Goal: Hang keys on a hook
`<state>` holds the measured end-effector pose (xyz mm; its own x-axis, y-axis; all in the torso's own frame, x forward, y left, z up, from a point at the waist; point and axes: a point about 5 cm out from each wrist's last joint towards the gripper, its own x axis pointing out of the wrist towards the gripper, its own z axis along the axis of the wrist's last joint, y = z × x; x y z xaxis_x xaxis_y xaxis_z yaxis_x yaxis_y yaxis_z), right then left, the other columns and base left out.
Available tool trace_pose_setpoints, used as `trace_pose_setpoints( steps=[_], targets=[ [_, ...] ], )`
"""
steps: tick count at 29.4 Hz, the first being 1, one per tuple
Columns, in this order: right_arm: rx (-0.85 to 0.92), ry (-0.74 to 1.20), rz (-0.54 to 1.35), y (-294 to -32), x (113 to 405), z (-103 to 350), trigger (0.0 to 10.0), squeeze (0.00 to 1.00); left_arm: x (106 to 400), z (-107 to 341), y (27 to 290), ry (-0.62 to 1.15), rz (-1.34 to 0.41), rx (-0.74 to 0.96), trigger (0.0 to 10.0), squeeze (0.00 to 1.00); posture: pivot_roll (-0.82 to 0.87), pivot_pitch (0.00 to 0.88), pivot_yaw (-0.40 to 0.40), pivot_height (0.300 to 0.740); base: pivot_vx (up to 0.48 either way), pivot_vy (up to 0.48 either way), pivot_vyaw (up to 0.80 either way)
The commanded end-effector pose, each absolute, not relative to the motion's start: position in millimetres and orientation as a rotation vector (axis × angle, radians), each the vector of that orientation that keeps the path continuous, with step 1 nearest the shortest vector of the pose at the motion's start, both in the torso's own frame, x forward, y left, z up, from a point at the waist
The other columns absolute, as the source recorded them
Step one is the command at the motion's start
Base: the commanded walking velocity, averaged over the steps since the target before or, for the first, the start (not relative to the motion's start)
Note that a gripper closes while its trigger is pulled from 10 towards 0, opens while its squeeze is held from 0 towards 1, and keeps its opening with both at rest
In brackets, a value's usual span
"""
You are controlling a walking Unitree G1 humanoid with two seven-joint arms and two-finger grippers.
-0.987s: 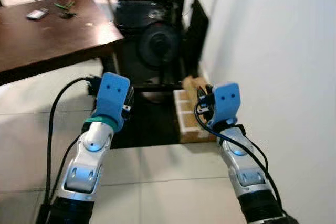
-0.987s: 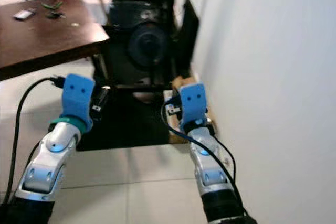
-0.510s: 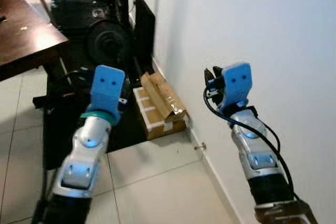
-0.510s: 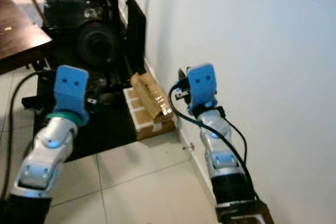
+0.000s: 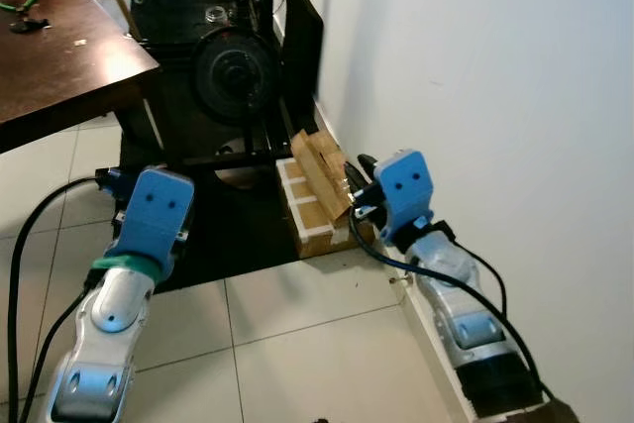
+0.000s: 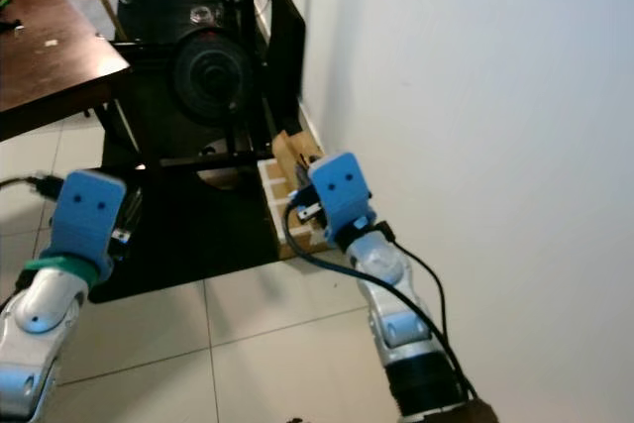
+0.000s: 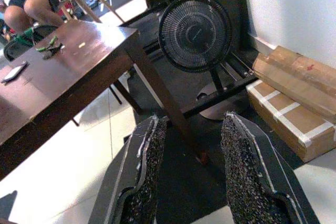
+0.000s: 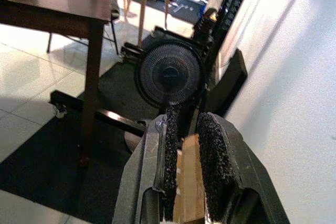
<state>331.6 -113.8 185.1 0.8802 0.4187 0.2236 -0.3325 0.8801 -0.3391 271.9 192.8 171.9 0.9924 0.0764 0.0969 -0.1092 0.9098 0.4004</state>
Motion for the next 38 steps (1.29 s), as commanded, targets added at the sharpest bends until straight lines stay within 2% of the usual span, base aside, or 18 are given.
trace_pose_setpoints(
  steps=[1,2,7,22,34,38],
  targets=[
    [-0.265,-0.272,0.345,-128,327,177,10.0,0.00,264,155,188,-0.041,0.077,0.342,10.0,0.00,-0.09,0.074,0.044,0.740,0.000,0.000,0.00],
    [-0.227,-0.259,0.308,-134,324,174,10.0,0.00,264,152,181,-0.036,0.059,0.297,10.0,0.00,-0.10,0.078,0.050,0.740,0.000,0.000,0.00],
    [-0.187,-0.238,0.264,-139,318,169,10.0,0.00,270,147,173,-0.025,0.014,0.282,10.0,0.00,-0.12,0.089,0.064,0.740,0.000,0.000,0.00],
    [-0.145,-0.215,0.203,-141,312,161,10.0,0.00,271,138,173,0.030,0.012,0.211,10.0,0.00,-0.10,0.107,0.080,0.740,0.000,0.000,0.00],
    [-0.115,-0.233,0.256,-133,307,164,10.0,0.00,272,141,170,0.012,-0.003,0.251,10.0,0.00,-0.08,0.113,0.082,0.740,0.000,0.000,0.00],
    [-0.103,-0.232,0.272,-131,306,164,10.0,0.00,272,139,169,0.027,-0.011,0.280,10.0,0.00,-0.08,0.112,0.081,0.740,0.343,0.000,0.00]
  ],
)
